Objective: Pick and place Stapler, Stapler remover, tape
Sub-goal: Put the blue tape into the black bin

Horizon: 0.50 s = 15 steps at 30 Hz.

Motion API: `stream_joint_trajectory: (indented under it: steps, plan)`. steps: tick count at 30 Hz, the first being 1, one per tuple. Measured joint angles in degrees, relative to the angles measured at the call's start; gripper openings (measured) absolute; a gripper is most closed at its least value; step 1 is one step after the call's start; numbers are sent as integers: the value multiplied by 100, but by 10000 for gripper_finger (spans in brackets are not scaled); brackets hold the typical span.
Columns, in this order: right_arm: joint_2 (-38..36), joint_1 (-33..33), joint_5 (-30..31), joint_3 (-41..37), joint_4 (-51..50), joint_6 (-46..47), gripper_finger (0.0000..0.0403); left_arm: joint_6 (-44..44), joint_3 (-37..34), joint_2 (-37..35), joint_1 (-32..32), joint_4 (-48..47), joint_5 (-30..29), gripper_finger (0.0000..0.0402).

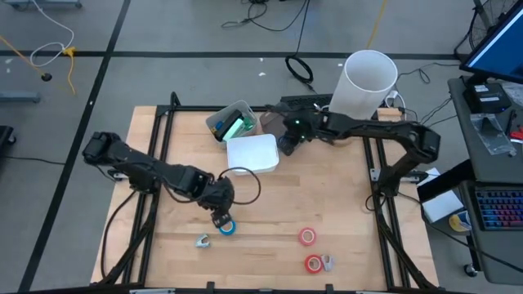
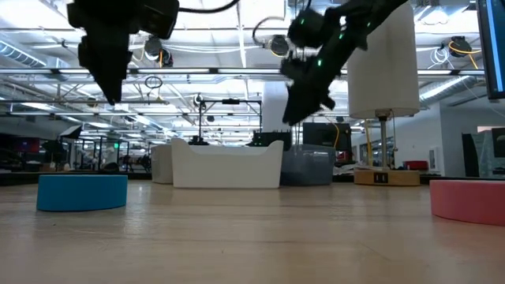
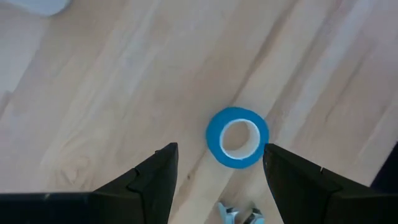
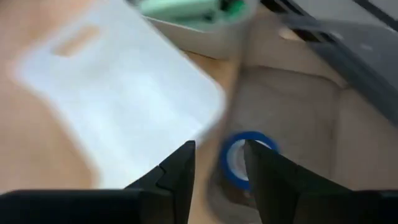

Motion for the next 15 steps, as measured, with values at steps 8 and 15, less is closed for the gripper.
stream_joint_trajectory:
  steps: [8, 15]
  plan:
    - [-995, 484, -301, 0, -45, 11, 130, 179, 0, 6, -594, 341, -656, 232]
    - [-1575, 912, -292, 0, -43, 15, 130, -419, -2, 393, -624, 498, -613, 232]
